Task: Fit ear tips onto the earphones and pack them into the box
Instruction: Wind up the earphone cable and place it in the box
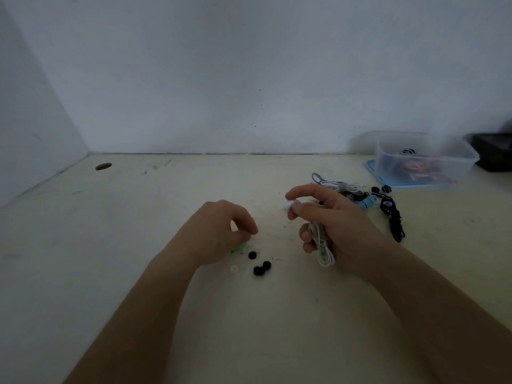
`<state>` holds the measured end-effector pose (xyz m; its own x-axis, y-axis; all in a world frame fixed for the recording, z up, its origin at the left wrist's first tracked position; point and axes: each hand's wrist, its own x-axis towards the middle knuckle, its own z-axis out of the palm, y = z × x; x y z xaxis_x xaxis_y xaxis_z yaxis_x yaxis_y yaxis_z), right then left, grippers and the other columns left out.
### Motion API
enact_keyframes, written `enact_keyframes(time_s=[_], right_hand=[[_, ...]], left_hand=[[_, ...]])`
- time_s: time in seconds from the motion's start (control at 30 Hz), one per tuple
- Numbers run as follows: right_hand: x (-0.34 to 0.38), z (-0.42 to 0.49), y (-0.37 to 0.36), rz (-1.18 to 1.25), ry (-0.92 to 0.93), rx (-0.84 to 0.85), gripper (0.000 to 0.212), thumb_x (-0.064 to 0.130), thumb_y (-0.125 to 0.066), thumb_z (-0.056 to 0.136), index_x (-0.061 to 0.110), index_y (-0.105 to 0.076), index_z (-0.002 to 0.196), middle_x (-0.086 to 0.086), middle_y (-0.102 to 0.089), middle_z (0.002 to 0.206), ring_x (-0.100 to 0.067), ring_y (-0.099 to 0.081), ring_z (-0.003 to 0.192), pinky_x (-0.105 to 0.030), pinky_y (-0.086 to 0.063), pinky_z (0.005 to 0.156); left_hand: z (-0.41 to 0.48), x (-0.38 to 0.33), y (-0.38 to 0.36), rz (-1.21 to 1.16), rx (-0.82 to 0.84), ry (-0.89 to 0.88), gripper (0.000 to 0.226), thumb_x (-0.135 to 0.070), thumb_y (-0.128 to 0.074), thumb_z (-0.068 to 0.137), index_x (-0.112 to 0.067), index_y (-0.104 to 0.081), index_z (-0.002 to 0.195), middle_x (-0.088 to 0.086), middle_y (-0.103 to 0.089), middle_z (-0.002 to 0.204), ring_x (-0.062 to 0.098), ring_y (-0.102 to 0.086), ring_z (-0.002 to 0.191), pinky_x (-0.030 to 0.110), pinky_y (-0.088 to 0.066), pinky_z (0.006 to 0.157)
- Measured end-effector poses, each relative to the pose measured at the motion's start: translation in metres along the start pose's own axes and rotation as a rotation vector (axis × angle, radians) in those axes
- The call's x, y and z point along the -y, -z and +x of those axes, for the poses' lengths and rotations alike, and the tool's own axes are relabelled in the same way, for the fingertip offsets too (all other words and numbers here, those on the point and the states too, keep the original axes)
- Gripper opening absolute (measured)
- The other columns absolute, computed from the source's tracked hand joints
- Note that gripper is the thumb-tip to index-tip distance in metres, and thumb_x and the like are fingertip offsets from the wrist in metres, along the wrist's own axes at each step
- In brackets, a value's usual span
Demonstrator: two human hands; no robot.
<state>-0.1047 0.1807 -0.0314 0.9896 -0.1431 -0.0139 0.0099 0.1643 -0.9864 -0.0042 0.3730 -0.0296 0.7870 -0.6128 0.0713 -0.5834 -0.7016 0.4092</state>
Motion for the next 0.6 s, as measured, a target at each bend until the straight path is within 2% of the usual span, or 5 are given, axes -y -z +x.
enact_keyframes(time_s=[0.17,0.37,0.53,0.6], right_hand=[[-0.0004,0.0010,0.0003,0.046,-0.048,-0.003,0.009,0.012,-0.058,0.098,0.014,-0.065,0.104,-0.005,-0.063,0.084,-0.016,-0.051,0.054,-0.029,-0.044,0.049],[-0.0005,0.0014,-0.0011,0.062,-0.029,0.025,0.020,0.009,-0.057,0.097,0.015,-0.075,0.104,-0.001,-0.061,0.080,-0.015,-0.050,0.055,-0.029,-0.045,0.049],[-0.0010,0.0030,-0.0012,0.100,-0.055,0.027,0.022,0.006,-0.057,0.094,0.012,-0.077,0.100,-0.003,-0.062,0.080,-0.017,-0.049,0.056,-0.029,-0.045,0.051],[-0.0013,0.0033,-0.0010,0.113,-0.056,0.023,0.022,0.005,-0.056,0.094,0.011,-0.077,0.101,-0.004,-0.062,0.080,-0.017,-0.049,0.055,-0.028,-0.045,0.052]], left_hand=[[-0.0019,-0.0031,-0.0006,-0.012,0.036,-0.001,0.017,-0.025,-0.074,0.085,-0.039,-0.070,0.077,-0.023,-0.065,0.080,-0.018,-0.052,0.067,0.006,-0.034,0.057],[-0.0027,-0.0068,-0.0013,-0.029,0.048,0.032,0.015,-0.025,-0.076,0.084,-0.039,-0.070,0.081,-0.022,-0.066,0.085,-0.005,-0.056,0.070,0.009,-0.038,0.064],[-0.0039,-0.0072,-0.0013,-0.034,0.015,0.022,0.023,-0.019,-0.074,0.085,-0.040,-0.068,0.077,-0.023,-0.063,0.078,-0.006,-0.056,0.063,0.003,-0.036,0.055],[-0.0039,-0.0056,-0.0012,-0.042,-0.037,0.019,0.023,-0.019,-0.074,0.085,-0.040,-0.067,0.078,-0.023,-0.064,0.078,-0.006,-0.058,0.065,0.003,-0.038,0.057]])
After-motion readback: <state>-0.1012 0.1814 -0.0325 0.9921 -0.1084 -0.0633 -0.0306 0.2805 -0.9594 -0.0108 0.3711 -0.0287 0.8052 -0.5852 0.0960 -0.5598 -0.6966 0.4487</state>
